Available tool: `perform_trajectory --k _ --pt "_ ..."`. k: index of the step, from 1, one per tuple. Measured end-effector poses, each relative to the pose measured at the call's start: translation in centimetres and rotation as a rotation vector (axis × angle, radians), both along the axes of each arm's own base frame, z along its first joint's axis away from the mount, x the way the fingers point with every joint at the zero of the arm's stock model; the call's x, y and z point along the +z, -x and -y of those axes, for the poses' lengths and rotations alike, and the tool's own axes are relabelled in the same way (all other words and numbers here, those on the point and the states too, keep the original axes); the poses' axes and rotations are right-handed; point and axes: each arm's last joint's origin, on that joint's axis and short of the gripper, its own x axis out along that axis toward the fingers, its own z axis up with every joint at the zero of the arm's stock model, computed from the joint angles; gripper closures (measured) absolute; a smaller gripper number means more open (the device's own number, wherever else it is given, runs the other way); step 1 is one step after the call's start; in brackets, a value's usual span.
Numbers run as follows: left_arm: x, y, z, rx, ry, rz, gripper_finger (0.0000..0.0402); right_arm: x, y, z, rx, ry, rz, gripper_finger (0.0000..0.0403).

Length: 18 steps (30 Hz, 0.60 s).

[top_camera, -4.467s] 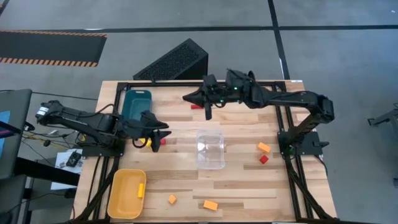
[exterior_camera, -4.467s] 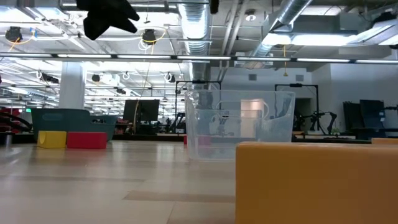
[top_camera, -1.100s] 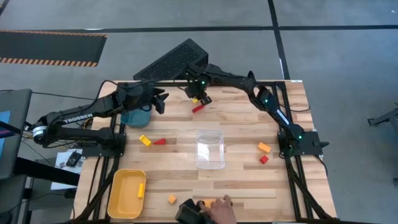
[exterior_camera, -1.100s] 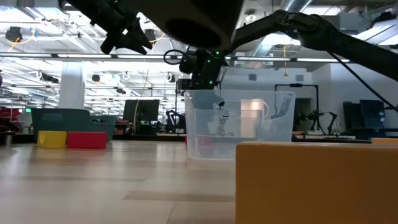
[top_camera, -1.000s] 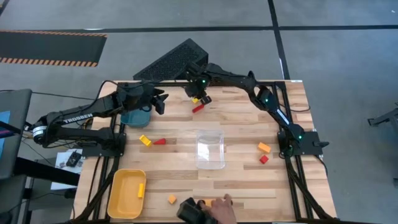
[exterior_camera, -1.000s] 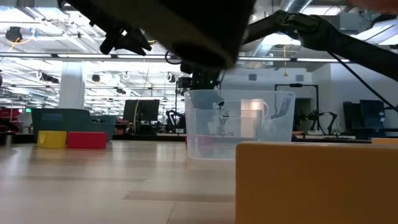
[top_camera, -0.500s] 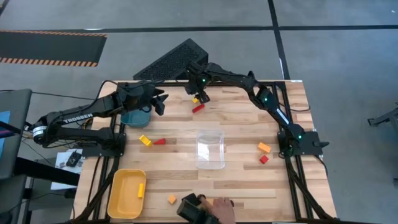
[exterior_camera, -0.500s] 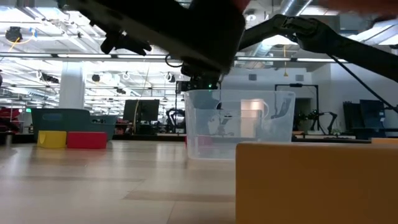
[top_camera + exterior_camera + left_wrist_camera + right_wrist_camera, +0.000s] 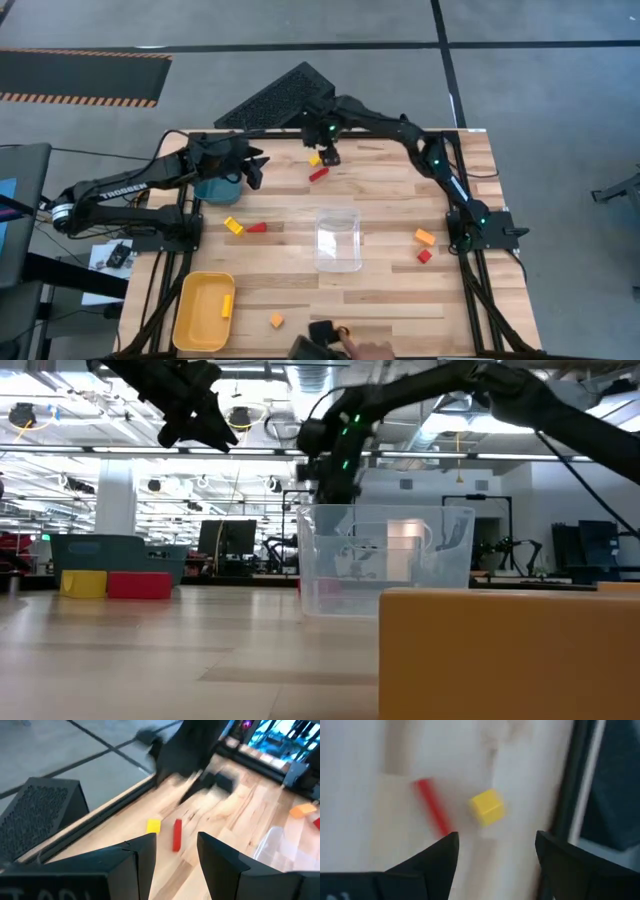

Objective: Sort & place blocks by color
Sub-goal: Put the top yellow block into the yellow bin

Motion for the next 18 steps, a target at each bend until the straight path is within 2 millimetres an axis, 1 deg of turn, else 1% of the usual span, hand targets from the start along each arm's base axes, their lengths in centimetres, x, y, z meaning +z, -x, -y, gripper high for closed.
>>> perform_trajectory --k 2,4,7,9,12,13,15,18 --pt "0.1 0.0 0.0 -0.012 -0.024 -0.004 0.0269 1.6 1.4 -0.1 -0.076 -0.105 0.008 0.0121" --pt "0.1 0.2 0.1 -0.028 -0.048 -0.025 0.0269 2.5 2.9 0.1 -0.143 -0.215 -0.01 0.0121" --pt "0.2 0.1 0.1 -0.052 -0.085 -0.046 0.0269 2.4 4.9 0.3 -0.21 -0.3 -0.136 0.0122" --pt "0.2 0.1 0.0 -0.062 -0.103 -0.054 0.0269 1.7 5.4 0.0 -0.221 -0.332 -0.216 0.0122" --pt "0.2 0.1 0.1 -0.071 -0.106 -0.056 0.0269 -0.1 5.8 -1.5 -0.203 -0.368 -0.3 0.0122" --pt "0.2 0.0 0.2 -0.08 -0.099 -0.052 0.0269 -0.2 6.2 -2.4 -0.181 -0.358 -0.335 0.0122" --pt "0.1 0.0 0.4 -0.092 -0.085 -0.05 0.0269 -0.2 7.4 -4.1 -0.132 -0.337 -0.386 0.0122" --pt "0.0 -0.1 0.8 -0.107 -0.07 -0.054 0.0269 -1.8 9.3 -6.7 -0.022 -0.292 -0.446 0.0122"
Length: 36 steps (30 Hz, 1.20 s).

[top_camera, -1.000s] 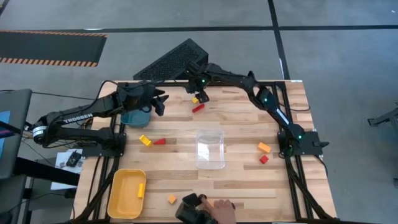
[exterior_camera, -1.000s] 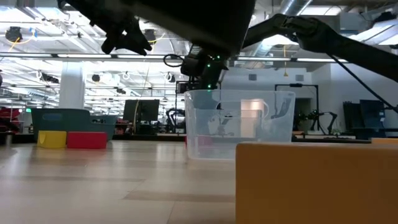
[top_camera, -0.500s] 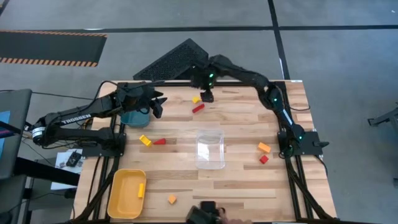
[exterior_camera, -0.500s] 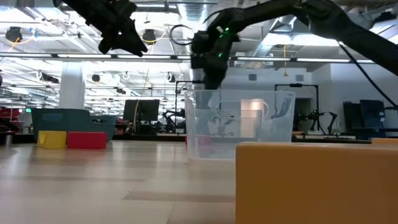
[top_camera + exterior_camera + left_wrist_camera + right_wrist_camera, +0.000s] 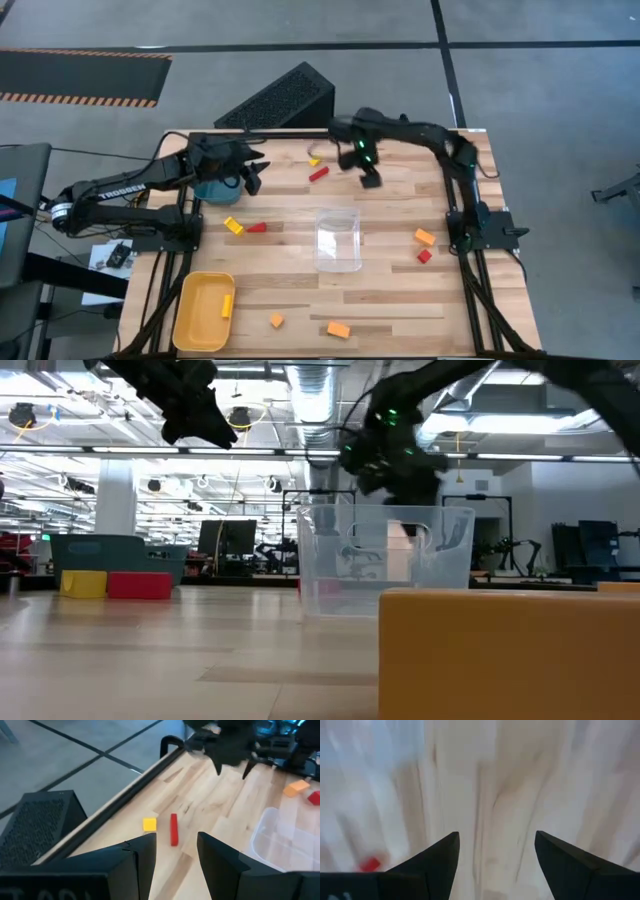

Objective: Sort & place blocks by color
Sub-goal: Put the top yellow block into the yellow bin

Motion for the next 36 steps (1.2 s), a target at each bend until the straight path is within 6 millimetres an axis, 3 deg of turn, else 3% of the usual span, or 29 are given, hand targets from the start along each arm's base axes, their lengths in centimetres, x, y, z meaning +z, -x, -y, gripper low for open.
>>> perform_trajectory --k 6,10,13,17,24,26,32,36 --pt "0.0 -0.2 0.5 0.041 -0.011 0.003 0.0269 -1.2 4.1 -3.9 0.2 0.054 0.143 0.0122" --pt "0.1 -0.4 0.3 0.106 -0.02 0.03 0.0269 -1.0 4.1 -4.1 0.361 0.284 0.326 0.0122" --pt "0.4 -0.7 0.2 0.13 -0.019 0.076 0.0269 -0.6 3.0 -3.1 0.504 0.42 0.468 0.0122" --pt "0.4 -1.4 -0.1 0.137 -0.007 0.121 0.0269 -0.9 1.5 -0.4 0.55 0.524 0.537 0.0122" --pt "0.0 -1.9 -0.1 0.191 0.096 0.171 0.0269 -3.1 -0.8 4.6 0.59 0.449 0.507 0.0122" --pt "0.1 -1.9 0.1 0.199 0.119 0.187 0.0269 -2.7 -1.6 5.9 0.489 0.425 0.58 0.0122" --pt "0.1 -2.0 0.5 0.233 0.129 0.206 0.0269 1.0 -4.6 9.9 -0.008 0.391 0.789 0.0122" --pt "0.1 -2.0 0.5 0.261 0.127 0.214 0.0269 3.6 -6.9 10.7 -0.43 0.299 0.865 0.0122"
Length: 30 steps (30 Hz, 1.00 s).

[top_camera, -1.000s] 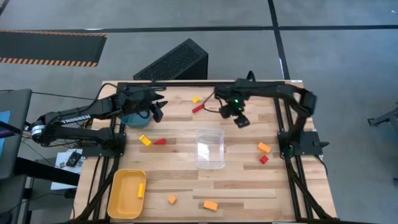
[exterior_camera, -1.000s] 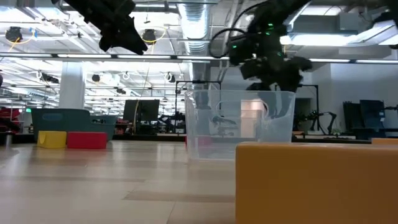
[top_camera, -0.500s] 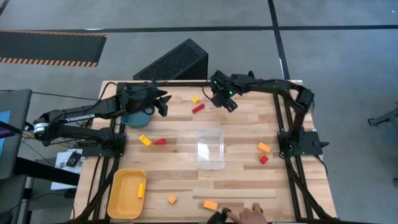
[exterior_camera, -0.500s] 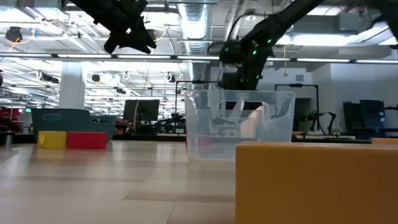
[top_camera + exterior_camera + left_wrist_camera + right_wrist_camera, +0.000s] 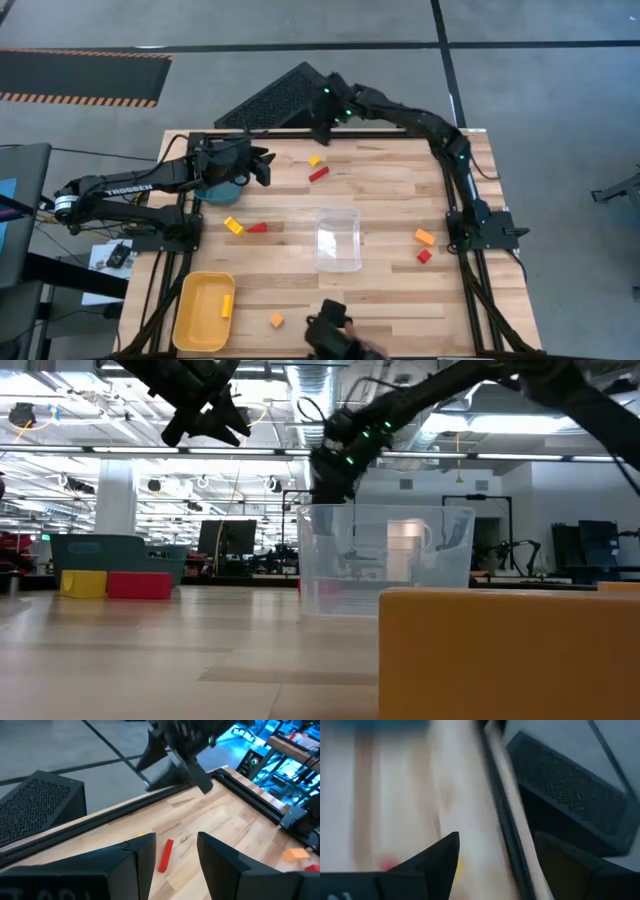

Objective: Sort & place blocks by color
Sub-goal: Put the top yellow block into the yellow bin

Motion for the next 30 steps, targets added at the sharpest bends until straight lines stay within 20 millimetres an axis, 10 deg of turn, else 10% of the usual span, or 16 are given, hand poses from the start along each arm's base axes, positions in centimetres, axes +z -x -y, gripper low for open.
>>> perform_trajectory --k 8,17,25,30 --pt "-0.1 0.0 0.0 0.014 0.002 -0.004 0.0269 -2.0 -5.5 -3.7 -0.357 -0.066 -0.17 0.0122" --pt "-0.3 0.1 0.2 -0.048 0.01 -0.045 0.0269 -8.0 -5.8 -6.5 -0.594 -0.332 -0.367 0.0122" --pt "-0.4 0.1 0.3 -0.112 -0.033 -0.096 0.0269 -7.7 -6.1 -6.8 -0.565 -0.356 -0.35 0.0122" --pt "-0.4 0.0 0.3 -0.126 -0.038 -0.101 0.0269 -7.8 -5.9 -7.0 -0.192 -0.147 -0.498 0.0137"
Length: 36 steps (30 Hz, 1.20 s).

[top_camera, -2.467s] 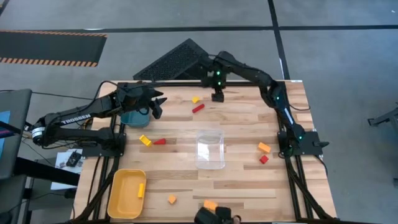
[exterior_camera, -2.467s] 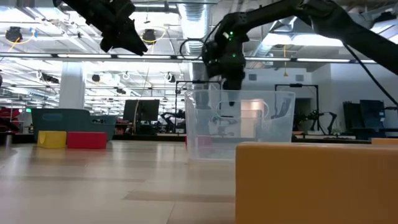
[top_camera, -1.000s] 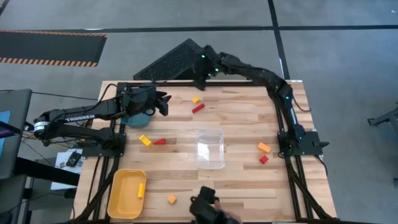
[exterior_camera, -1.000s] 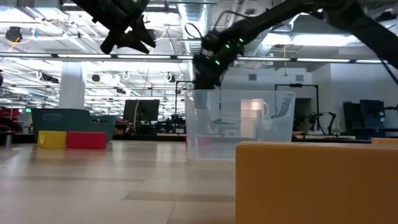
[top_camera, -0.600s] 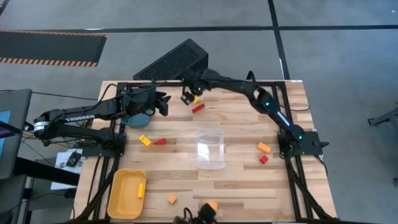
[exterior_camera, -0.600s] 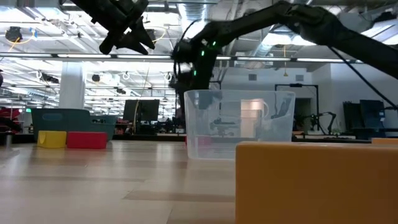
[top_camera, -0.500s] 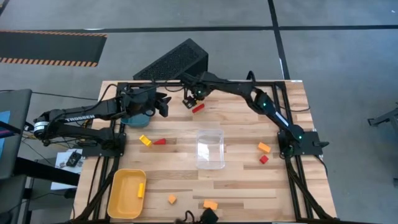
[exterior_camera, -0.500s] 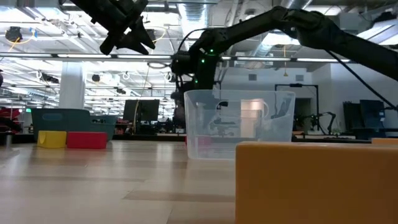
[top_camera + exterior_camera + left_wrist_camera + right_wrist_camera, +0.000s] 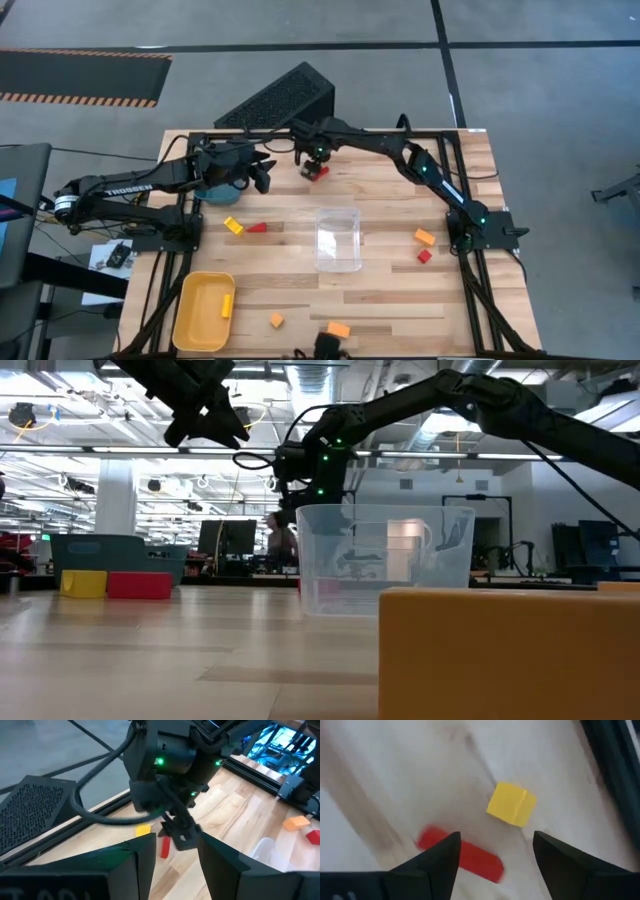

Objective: Sort & place blocks by color
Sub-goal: Put the top yellow block into the yellow bin

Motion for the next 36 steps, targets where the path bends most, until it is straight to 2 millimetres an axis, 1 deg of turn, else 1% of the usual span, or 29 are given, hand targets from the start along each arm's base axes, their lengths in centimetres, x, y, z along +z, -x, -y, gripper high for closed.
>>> perform_trajectory --k 1,3,6,9,14,15,17,20,24,26,30,33,36 --pt "0.0 0.0 0.0 -0.012 -0.003 -0.004 0.0269 0.0 0.0 -0.1 0.05 0.007 -0.013 0.0142" --pt "0.0 0.0 0.0 -0.027 -0.013 -0.014 0.0269 0.0 -0.1 -0.1 0.098 0.013 -0.008 0.0155" --pt "-0.2 0.1 0.1 -0.026 -0.008 -0.033 0.0269 0.0 0.1 0.5 0.184 0.002 0.0 0.019" --pt "-0.3 0.1 0.1 -0.018 0.009 -0.04 0.0269 0.0 0.4 1.1 0.289 0.006 -0.014 0.0247" --pt "-0.6 0.3 0.1 -0.012 0.029 -0.062 0.0269 0.3 1.1 2.4 0.453 0.001 -0.006 0.0374" --pt "-0.6 0.3 0.1 -0.009 0.034 -0.067 0.0269 0.4 1.2 2.7 0.478 -0.005 0.015 0.0387" --pt "-0.7 0.3 0.1 -0.005 0.04 -0.064 0.0269 0.4 1.5 3.5 0.493 -0.045 0.071 0.039" --pt "-0.6 0.3 0.1 0.01 0.049 -0.056 0.0269 0.3 2.3 4.9 0.473 -0.172 0.167 0.0396" --pt "-0.6 0.3 0.1 0.011 0.049 -0.056 0.0269 -1.1 3.3 6.8 0.44 -0.302 0.247 0.0399" --pt "-0.6 0.4 0.1 0.022 0.044 -0.055 0.0269 -1.3 3.7 7.5 0.434 -0.367 0.302 0.04" --pt "-0.6 0.4 0.0 0.046 0.052 -0.044 0.0269 -1.1 4.3 8.8 0.392 -0.381 0.354 0.04" --pt "-0.6 0.4 -0.1 0.062 0.063 -0.034 0.0269 -0.9 4.2 9.5 0.302 -0.385 0.393 0.0401" --pt "-0.6 0.4 -0.1 0.085 0.063 -0.029 0.0269 -0.8 4.2 9.9 0.151 -0.433 0.414 0.0401"
